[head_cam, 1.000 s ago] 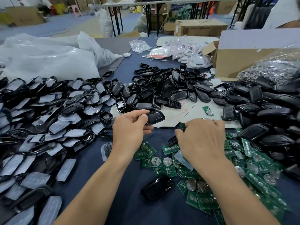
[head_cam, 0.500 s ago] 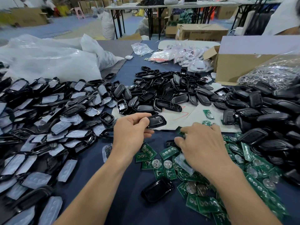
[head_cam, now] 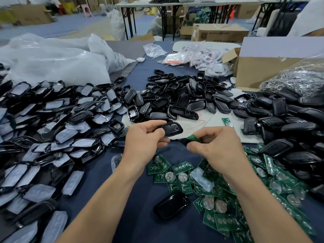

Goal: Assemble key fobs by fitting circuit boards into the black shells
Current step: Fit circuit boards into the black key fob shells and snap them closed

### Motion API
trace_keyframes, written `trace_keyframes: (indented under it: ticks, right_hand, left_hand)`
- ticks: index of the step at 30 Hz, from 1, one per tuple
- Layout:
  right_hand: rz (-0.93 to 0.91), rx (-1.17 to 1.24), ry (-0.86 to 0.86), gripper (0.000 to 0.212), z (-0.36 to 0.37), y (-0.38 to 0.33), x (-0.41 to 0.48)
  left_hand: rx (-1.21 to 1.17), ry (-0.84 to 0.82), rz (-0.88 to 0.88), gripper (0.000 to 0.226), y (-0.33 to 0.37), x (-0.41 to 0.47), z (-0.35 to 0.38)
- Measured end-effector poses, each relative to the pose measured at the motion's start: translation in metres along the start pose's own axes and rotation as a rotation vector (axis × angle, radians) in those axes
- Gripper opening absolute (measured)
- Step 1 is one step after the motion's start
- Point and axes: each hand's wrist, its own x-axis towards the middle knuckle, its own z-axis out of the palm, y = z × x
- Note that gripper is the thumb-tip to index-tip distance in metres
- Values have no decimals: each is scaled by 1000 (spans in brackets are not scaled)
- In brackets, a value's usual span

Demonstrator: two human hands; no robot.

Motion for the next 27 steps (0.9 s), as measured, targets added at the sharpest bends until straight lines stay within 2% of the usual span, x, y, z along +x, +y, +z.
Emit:
trace_keyframes:
  ticks: [4, 6, 9, 11, 15, 21, 27]
  right_hand:
    - [-30, -211, -170, 29, -2, 0, -2]
    - [-48, -124, -165, 31, -1, 0, -2]
    - [-43, 197, -89, 34, 3, 3, 2]
    - [-40, 324, -81, 36, 5, 4, 3]
    - [-48, 438, -148, 42, 8, 5, 1]
    - [-70, 418, 25, 21, 10, 9, 2]
    - [-76, 450, 66, 21, 8, 11, 4]
  left_hand:
    - [-6, -57, 5, 42, 0, -2, 0]
    - [-7, -72, 9, 46, 0, -2, -1]
    - [-15, -93, 17, 48, 0, -3, 0]
    - [-12, -111, 24, 48, 0, -3, 0]
    - [-3, -135, 32, 46, -1, -5, 1]
    - [-36, -171, 47, 45, 3, -8, 1]
    - [-51, -199, 14, 45, -1, -11, 3]
